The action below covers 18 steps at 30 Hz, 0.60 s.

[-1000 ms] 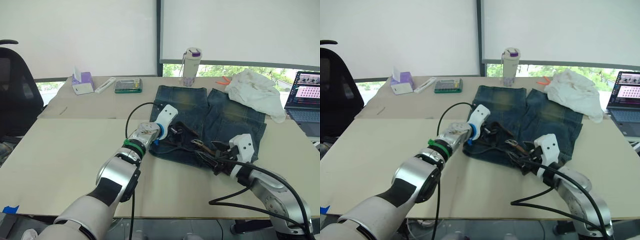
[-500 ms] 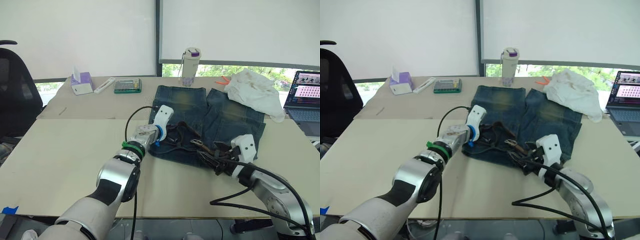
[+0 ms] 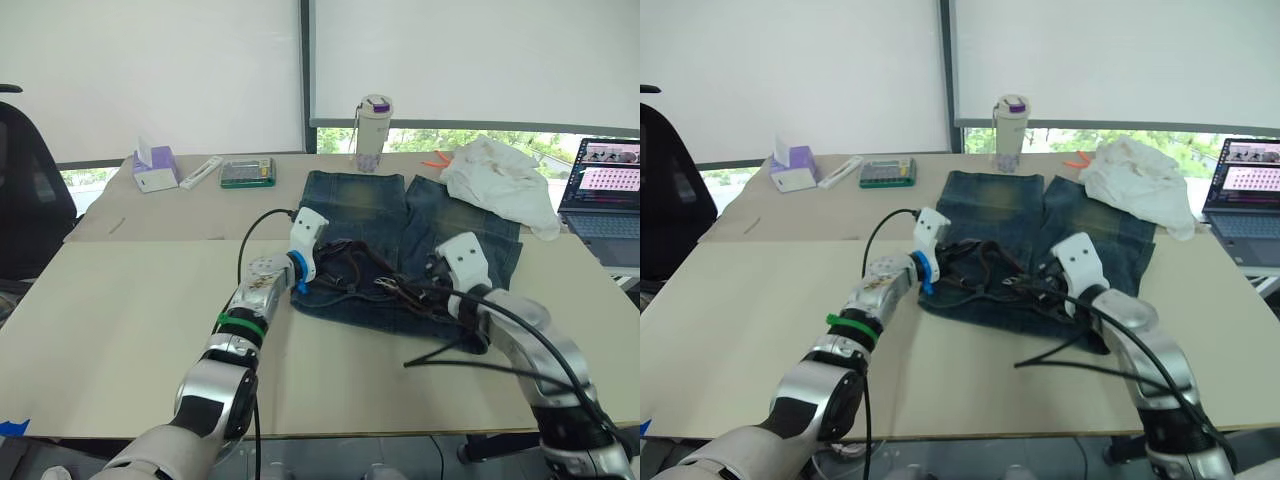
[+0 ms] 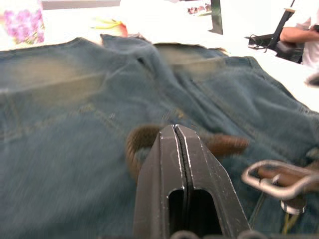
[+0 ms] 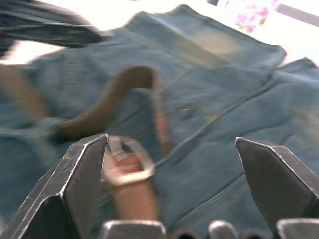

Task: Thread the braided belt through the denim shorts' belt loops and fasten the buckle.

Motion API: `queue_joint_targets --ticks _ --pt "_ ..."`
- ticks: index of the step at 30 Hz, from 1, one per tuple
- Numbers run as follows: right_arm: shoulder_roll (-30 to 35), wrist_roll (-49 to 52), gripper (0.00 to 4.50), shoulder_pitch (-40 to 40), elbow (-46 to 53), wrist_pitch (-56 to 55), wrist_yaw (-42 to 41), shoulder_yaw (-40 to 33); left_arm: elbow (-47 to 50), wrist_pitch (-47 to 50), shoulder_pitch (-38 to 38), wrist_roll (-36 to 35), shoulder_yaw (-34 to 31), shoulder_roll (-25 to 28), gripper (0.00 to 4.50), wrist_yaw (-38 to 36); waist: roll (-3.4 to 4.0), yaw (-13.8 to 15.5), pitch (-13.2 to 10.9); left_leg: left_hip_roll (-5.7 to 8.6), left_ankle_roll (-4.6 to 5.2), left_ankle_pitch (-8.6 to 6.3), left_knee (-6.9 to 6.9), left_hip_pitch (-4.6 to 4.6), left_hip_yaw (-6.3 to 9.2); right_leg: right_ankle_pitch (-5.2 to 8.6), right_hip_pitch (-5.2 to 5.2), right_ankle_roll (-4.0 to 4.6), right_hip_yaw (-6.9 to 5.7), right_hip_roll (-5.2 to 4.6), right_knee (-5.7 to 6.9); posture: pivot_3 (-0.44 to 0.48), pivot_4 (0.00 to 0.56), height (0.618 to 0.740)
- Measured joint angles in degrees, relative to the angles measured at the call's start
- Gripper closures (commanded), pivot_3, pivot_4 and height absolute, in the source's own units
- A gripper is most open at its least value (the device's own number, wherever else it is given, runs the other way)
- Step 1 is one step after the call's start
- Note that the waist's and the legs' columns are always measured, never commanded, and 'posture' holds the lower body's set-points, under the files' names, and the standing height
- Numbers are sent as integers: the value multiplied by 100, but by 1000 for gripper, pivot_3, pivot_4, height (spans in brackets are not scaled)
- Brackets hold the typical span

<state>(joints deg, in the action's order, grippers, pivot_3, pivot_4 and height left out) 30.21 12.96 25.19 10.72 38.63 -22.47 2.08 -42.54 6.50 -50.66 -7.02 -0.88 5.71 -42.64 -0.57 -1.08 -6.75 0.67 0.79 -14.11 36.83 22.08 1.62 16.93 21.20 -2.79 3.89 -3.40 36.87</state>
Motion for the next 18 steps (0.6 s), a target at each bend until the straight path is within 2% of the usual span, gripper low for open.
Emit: queue_joint_targets --ticks 7,8,12,18 --pt "-624 -509 0 1045 -2181 -477 -144 638 1901 863 921 -13 253 783 4471 -310 6 11 3 -14 -3 2 2 -8 -3 -1 1 1 0 -5 18 0 150 740" --pt "-656 -583 516 1130 -2425 -619 -185 671 2049 985 1040 -20 256 846 4500 -310 6 25 3 -13 -3 2 3 -6 -2 -1 1 1 -1 -8 18 0 150 740" --pt "-664 -927 1846 1374 -3026 -1301 -375 838 2566 1401 1350 -133 247 995 4500 -268 6 38 3 -14 -3 1 4 -4 -1 -1 2 1 -3 -10 20 0 150 740" --pt "-579 -1184 3960 1390 -3045 -1575 -686 885 3106 1770 1409 -278 229 1005 4500 -125 7 9 4 -22 -3 1 3 -5 -2 -1 2 1 -3 -7 20 0 150 740"
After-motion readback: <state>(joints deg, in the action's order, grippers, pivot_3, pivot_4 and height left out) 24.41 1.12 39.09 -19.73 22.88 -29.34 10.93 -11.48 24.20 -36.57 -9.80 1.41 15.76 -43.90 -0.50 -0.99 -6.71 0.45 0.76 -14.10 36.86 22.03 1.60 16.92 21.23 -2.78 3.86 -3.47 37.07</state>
